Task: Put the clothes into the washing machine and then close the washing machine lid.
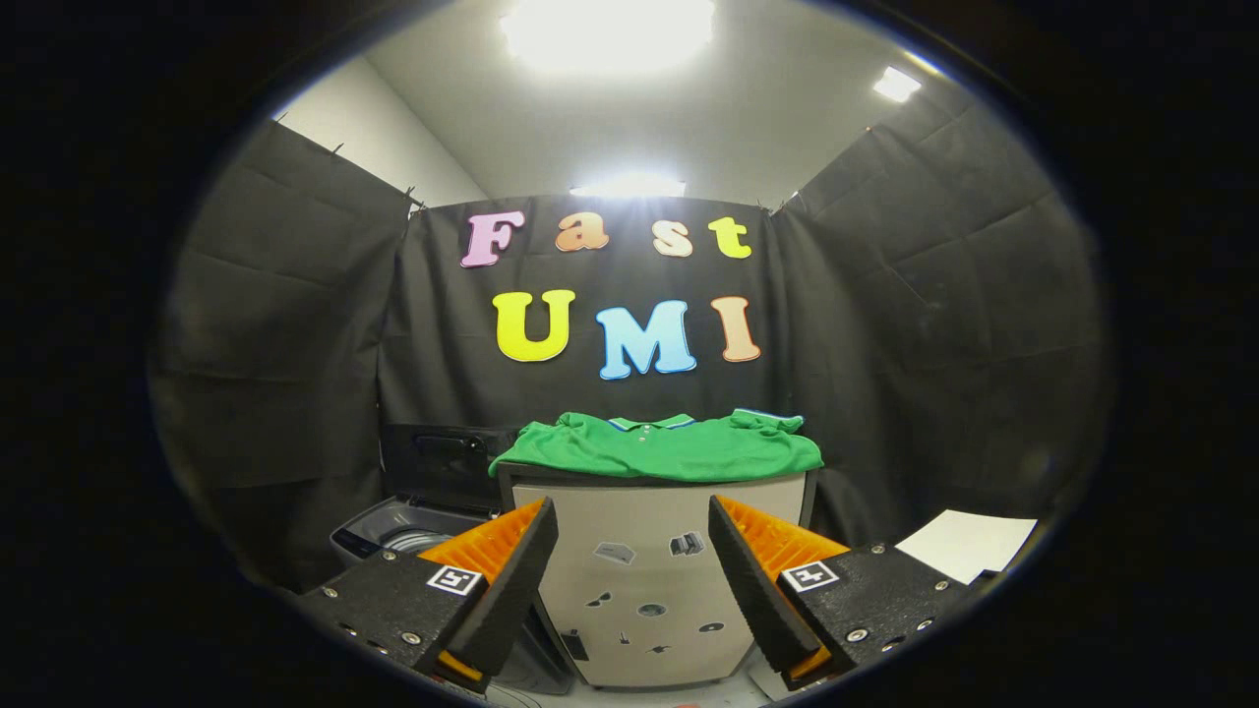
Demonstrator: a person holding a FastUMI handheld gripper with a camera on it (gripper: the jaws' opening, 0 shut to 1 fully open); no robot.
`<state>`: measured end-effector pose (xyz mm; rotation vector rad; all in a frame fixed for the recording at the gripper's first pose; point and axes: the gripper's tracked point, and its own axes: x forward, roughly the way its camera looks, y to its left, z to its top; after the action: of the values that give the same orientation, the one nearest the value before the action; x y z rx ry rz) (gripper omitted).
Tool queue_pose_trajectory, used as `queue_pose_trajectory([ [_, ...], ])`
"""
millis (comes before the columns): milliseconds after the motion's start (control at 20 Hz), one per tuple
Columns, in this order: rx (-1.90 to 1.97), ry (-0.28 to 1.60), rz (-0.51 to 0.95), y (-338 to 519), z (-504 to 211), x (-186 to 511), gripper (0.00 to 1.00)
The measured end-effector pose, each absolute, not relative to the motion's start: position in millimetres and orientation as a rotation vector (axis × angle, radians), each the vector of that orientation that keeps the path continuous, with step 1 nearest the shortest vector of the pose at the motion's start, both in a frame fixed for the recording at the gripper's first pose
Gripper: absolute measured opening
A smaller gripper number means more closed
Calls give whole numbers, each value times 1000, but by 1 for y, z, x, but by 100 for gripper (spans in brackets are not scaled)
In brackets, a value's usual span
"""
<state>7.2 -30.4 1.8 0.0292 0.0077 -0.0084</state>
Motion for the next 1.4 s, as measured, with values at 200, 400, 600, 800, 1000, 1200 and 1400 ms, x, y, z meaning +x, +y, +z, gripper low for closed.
queue_pose_trajectory([
  [200,34,8,-5,-27,9,6,95],
  [400,56,12,-5,-24,27,14,95],
  [600,44,-11,-30,-29,51,44,95],
  [800,39,-27,-27,-28,70,84,95],
  [1000,26,4,-18,-29,70,126,95],
  [1200,45,59,-9,-32,65,170,95],
  [1400,58,114,-4,-37,62,210,95],
])
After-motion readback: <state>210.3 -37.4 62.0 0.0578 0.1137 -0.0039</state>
